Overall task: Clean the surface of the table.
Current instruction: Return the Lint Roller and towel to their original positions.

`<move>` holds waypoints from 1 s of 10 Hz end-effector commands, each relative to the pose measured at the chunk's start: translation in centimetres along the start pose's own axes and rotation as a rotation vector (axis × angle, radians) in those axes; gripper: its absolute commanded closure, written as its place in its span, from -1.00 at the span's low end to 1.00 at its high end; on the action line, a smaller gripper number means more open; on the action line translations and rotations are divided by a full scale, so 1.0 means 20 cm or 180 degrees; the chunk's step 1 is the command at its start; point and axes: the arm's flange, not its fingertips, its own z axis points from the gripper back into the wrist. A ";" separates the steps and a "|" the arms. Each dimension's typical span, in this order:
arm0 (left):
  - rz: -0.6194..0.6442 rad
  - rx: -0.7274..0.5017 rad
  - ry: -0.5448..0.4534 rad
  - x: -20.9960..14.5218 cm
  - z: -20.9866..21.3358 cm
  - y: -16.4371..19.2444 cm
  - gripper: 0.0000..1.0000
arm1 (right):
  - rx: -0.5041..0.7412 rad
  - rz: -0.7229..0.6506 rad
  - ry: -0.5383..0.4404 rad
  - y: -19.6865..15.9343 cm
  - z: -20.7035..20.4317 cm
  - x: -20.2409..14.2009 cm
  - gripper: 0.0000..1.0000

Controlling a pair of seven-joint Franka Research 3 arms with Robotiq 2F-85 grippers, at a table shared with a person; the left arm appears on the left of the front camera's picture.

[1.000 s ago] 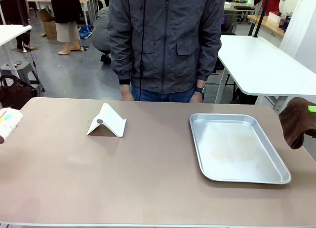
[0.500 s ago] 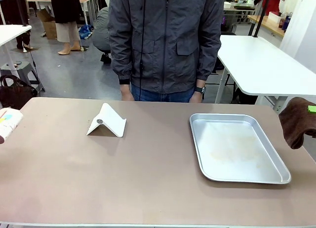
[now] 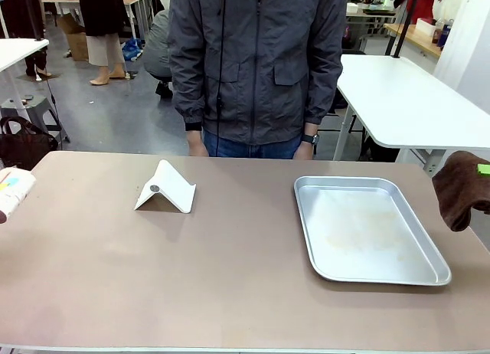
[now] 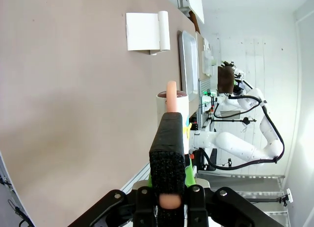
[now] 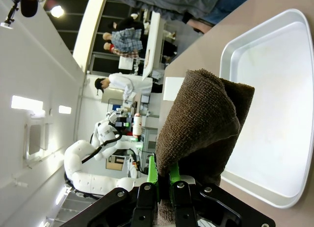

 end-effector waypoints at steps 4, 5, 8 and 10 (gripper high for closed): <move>-0.0077 0.0207 0.0330 0.21 -0.25 -0.36 0.56 | -0.0098 0.0367 0.0547 0.23 -0.43 0.10 0.80; -0.0008 0.0299 0.0351 0.27 -0.32 -0.44 0.56 | -0.0104 0.0405 0.0683 0.26 -0.56 0.10 0.80; 0.0147 0.0605 0.0087 0.44 -0.55 -0.71 0.56 | -0.0235 0.0538 0.1076 0.31 -0.97 0.01 0.80; 0.0002 0.0616 -0.0276 0.50 -0.70 -0.87 0.56 | -0.0299 0.0613 0.1207 0.29 -1.22 -0.04 0.80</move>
